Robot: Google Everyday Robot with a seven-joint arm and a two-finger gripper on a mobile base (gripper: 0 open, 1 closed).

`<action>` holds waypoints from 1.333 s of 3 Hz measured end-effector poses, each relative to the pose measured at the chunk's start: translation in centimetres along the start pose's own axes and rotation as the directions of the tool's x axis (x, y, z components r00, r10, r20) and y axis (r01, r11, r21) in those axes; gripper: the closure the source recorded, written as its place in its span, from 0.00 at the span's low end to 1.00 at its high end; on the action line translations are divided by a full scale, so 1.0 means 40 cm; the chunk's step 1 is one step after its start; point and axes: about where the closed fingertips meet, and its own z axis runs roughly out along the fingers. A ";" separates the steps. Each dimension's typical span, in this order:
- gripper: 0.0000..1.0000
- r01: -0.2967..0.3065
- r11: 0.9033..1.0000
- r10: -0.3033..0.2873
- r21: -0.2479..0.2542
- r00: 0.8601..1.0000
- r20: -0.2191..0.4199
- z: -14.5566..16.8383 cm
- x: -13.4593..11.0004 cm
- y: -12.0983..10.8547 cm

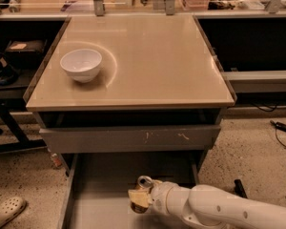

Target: Place orange can into middle drawer

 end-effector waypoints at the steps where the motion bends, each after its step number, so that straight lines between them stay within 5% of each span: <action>1: 1.00 -0.009 0.996 0.005 0.088 0.999 0.043 0.069 0.009 -0.070; 4: 1.00 -0.012 0.969 -0.028 0.245 0.987 0.157 0.202 0.012 -0.209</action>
Offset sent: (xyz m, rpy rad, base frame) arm 0.0897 -0.0087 -0.0758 -0.0829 -0.1294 -0.2437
